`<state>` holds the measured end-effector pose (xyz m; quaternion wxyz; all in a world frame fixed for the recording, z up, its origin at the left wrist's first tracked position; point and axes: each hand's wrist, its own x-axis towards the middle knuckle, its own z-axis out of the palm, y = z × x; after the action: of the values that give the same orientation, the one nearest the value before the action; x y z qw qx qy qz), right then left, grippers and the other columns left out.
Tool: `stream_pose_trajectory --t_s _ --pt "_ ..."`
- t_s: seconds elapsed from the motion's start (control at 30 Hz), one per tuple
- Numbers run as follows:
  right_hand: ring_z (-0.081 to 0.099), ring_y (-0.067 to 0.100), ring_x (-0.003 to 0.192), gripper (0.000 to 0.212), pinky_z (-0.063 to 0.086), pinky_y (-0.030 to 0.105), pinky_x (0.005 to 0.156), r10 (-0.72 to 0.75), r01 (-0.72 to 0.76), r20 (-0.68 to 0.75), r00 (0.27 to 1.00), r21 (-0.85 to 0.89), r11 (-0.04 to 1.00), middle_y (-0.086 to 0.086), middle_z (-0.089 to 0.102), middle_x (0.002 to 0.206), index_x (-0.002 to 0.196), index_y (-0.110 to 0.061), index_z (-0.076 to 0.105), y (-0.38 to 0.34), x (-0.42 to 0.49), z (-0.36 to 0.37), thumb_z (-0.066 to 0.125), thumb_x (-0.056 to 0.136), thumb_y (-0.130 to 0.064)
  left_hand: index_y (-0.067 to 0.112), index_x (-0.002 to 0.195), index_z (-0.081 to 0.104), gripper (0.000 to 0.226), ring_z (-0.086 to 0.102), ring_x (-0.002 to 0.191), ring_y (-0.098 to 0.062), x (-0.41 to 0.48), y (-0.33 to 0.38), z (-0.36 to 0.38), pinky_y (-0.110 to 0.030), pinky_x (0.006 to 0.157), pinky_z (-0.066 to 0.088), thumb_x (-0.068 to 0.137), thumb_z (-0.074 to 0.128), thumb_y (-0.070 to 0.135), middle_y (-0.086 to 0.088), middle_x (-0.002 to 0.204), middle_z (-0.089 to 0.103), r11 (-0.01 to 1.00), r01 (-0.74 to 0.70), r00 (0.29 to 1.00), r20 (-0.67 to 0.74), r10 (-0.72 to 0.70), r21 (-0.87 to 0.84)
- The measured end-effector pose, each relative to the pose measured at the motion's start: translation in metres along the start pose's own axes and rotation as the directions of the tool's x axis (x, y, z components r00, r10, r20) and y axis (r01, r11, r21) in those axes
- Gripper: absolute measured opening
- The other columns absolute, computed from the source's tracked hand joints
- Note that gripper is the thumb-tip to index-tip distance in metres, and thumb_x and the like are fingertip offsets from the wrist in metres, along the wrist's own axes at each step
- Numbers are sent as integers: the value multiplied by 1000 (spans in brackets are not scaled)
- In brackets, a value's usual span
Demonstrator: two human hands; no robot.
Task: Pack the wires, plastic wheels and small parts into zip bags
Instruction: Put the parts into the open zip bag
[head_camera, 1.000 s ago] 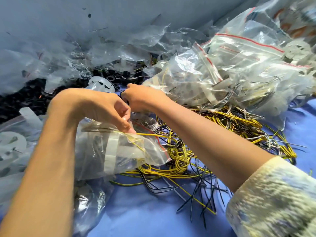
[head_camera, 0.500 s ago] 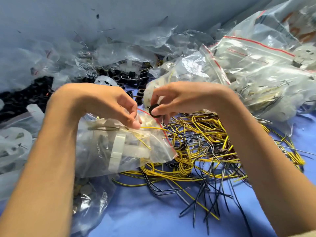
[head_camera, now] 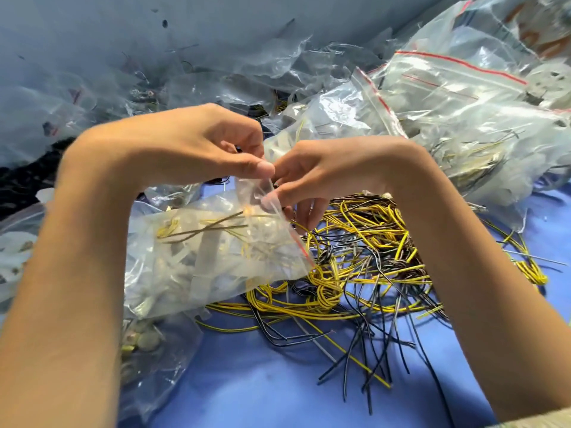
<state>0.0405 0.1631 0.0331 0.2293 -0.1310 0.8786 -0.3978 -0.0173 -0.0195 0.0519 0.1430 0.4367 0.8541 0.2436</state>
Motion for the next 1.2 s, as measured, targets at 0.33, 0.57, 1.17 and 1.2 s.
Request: stream_pose_trajectory --t_s 0.33,0.57,1.17,1.2 --pt "47 13 53 19 39 15 49 -45 56 87 995 -126 990 27 54 80 107 -10 63 3 2 1 63 89 -7 27 85 64 39 54 70 -30 0 2 1 -26 62 36 69 61 62 -11 83 68 999 -29 988 -154 22 -43" --pt "49 15 63 11 40 21 55 -211 201 -174 962 -73 977 19 56 77 97 -3 66 4 3 -7 65 87 -4 30 84 63 39 55 75 -34 -2 0 -2 -35 70 33 69 63 65 -12 82 67 999 -19 980 -198 12 -35" --pt "68 15 86 18 55 24 78 -321 301 -96 942 -178 937 7 72 95 99 3 68 4 28 21 70 82 1 29 91 67 53 61 85 -43 0 6 -4 -64 91 43 64 60 74 -24 95 67 994 -89 964 -257 70 -64" --pt "67 13 85 18 53 22 76 -320 288 -113 941 -235 929 4 72 93 99 1 69 3 28 21 71 82 -4 29 92 67 54 61 85 -43 -1 6 -5 -62 91 42 64 60 74 -25 94 67 995 -86 965 -251 69 -59"
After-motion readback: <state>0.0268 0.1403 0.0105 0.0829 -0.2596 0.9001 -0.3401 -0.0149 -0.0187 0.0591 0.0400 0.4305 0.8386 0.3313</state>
